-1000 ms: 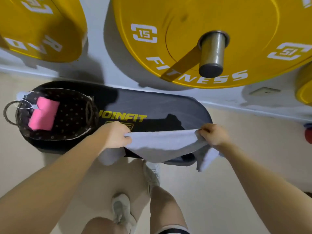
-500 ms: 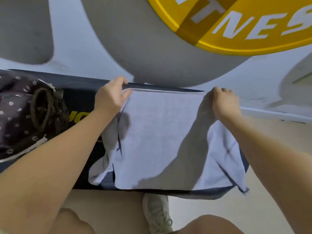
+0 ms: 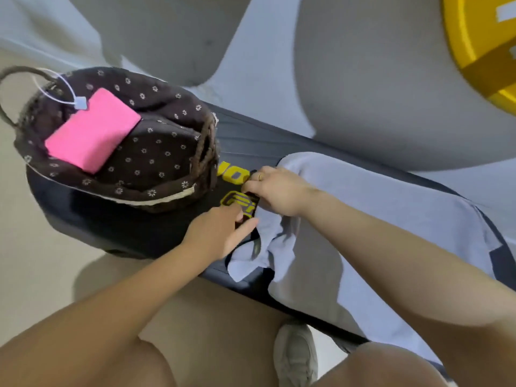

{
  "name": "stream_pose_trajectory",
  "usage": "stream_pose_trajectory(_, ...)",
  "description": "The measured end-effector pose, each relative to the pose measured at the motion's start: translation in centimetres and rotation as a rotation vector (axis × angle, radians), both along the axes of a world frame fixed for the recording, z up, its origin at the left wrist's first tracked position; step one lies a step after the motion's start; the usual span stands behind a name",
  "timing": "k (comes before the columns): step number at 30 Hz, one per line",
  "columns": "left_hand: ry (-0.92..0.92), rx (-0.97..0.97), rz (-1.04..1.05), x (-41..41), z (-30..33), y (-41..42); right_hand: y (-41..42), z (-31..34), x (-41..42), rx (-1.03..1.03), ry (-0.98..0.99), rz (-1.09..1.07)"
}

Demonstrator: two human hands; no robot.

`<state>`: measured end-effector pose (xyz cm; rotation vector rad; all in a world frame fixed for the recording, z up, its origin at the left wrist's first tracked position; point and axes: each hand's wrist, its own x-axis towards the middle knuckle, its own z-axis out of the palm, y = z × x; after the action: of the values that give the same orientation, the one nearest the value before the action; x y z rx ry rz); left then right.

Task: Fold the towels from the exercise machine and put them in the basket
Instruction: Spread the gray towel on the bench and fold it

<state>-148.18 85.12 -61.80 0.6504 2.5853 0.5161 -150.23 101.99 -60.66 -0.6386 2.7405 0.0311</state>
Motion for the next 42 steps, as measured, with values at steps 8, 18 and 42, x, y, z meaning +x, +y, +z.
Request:
stream_pose_trajectory(8,-0.050,0.065,-0.164,3.2,-1.9,-0.6,1.3,-0.4,1.5,0.109,-0.158,0.119)
stream_pose_trajectory(18,-0.534,0.540,0.350,1.4,0.1,-2.8,2.1,3.9,-0.2,0.041,0.057,-0.175)
stream_pose_trajectory(42,0.346,0.260,0.063,1.3,1.8,-7.0,0.6,2.5,-5.2,-1.207,0.084,-1.454)
